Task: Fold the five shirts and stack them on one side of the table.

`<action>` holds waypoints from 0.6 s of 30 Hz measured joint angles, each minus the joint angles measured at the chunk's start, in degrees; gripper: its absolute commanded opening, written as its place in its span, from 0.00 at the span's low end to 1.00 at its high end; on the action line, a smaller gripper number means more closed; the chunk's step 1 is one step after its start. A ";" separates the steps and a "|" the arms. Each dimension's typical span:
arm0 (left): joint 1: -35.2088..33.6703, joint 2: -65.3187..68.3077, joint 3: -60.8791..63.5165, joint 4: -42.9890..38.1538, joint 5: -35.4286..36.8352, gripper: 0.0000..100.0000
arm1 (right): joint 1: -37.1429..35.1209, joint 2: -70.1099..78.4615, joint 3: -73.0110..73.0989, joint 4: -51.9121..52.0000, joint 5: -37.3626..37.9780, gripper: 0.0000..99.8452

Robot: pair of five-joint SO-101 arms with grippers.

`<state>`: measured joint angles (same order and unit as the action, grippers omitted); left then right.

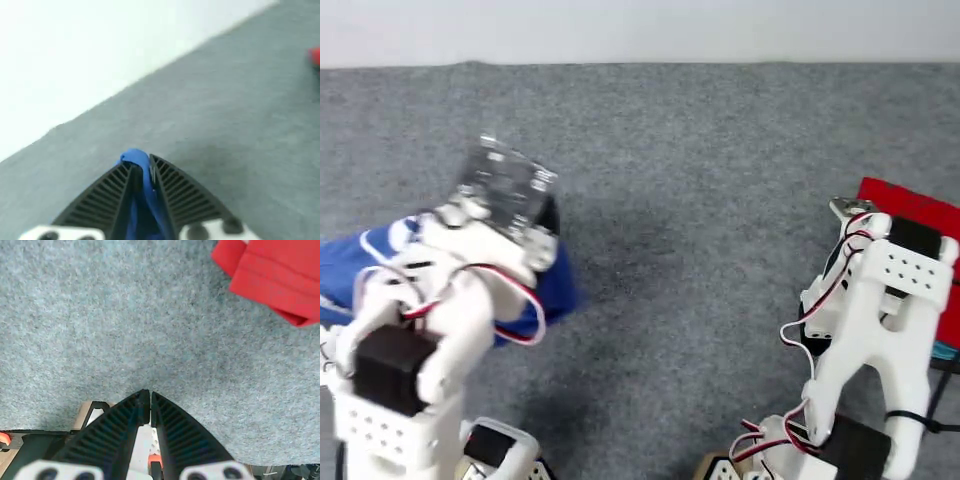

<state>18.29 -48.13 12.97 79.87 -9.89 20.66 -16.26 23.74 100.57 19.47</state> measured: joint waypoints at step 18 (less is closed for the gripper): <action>-3.60 14.51 7.12 0.18 -2.29 0.17 | 0.00 0.00 0.00 0.00 0.00 0.01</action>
<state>14.68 -33.63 20.09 80.04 -12.18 20.66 -16.26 23.74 100.57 19.47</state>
